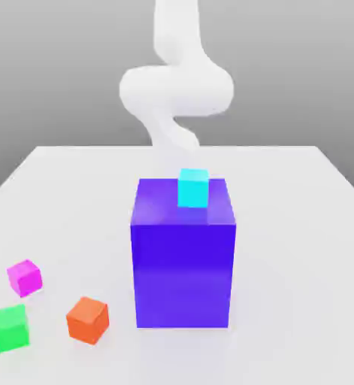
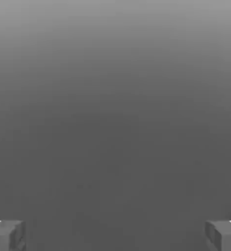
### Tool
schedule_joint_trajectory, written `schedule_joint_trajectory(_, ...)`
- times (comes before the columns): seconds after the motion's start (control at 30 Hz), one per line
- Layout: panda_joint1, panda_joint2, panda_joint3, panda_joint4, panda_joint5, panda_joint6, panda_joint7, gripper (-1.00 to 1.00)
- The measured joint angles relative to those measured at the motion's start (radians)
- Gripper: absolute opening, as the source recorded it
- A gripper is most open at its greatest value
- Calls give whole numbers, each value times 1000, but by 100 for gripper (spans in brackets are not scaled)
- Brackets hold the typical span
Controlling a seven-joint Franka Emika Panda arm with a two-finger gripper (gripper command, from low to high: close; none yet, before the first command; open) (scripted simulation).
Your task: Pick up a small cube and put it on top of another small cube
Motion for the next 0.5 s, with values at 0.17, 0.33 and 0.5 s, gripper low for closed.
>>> schedule_joint_trajectory(0.17, -38, 186, -122, -78, 31, 101, -43, 0)
schedule_joint_trajectory(0.33, -82, 366, -236, -154, 72, 200, -92, 0)
schedule_joint_trajectory(0.5, -133, 548, -340, -229, 124, 297, -149, 0)
